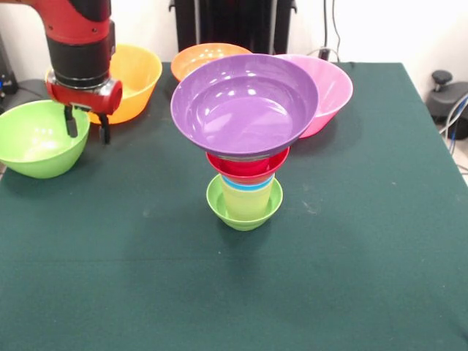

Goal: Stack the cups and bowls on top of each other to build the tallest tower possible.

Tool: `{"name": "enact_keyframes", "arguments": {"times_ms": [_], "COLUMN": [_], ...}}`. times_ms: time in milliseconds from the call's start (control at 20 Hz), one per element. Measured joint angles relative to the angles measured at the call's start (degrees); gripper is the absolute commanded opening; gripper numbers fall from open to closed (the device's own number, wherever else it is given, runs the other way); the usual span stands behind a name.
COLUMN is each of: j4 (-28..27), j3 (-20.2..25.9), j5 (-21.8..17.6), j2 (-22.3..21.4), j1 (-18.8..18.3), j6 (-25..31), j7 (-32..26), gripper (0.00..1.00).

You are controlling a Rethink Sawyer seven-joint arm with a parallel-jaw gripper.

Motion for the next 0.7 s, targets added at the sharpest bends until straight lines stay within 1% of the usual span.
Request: {"name": "enact_keyframes", "arguments": {"times_ms": [300, 350, 700], "j4": [0.0, -0.1, -1.5], "j3": [0.0, 0.0, 0.0], "j5": [-1.8, -2.4, -2.7], "j2": [1.9, 2.0, 0.2], "j1": [-0.4, -0.6, -0.7], "j6": [-1.9, -2.7, -2.8], "j7": [0.0, 0.0, 0.0], "gripper": [1.00, 0.00, 0.00]}}
